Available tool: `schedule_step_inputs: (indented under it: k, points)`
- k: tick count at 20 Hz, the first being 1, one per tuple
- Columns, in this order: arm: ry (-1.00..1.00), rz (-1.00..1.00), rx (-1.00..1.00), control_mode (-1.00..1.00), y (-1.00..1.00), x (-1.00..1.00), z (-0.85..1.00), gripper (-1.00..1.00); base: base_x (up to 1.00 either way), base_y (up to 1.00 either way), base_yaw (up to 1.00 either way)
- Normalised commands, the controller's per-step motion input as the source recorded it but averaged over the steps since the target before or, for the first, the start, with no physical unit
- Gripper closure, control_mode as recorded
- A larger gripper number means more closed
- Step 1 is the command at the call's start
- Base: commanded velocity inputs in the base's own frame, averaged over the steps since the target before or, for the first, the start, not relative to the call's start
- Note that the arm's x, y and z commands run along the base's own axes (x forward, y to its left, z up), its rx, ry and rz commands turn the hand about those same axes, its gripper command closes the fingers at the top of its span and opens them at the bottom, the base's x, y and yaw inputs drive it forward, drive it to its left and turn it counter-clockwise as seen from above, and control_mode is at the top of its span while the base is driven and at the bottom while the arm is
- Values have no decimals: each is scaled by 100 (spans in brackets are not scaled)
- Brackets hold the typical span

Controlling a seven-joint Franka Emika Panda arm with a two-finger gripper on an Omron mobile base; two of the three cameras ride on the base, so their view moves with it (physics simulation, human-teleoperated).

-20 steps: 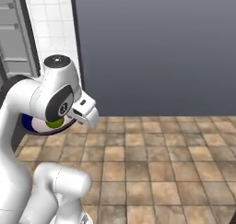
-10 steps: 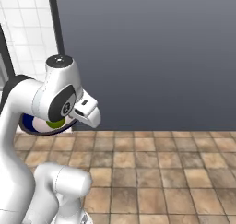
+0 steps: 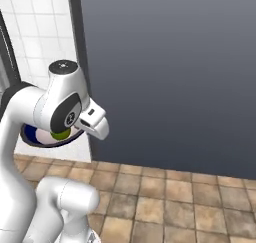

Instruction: Place the bowl with the lime and sweet potato on the top shelf of the fridge. Place the bowl with the steaks on the second highest shelf of the fridge.

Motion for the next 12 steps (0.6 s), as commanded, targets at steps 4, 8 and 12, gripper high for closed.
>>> schedule_step_inputs:
  k: [4, 8, 12]
  points:
    - [0, 0, 0, 100, 0, 0, 0, 100, 97, -13, 59]
    - [0, 0, 0, 100, 0, 0, 0, 100, 67, 0, 68]
    - [0, 0, 0, 100, 0, 0, 0, 100, 57, -19, 78]
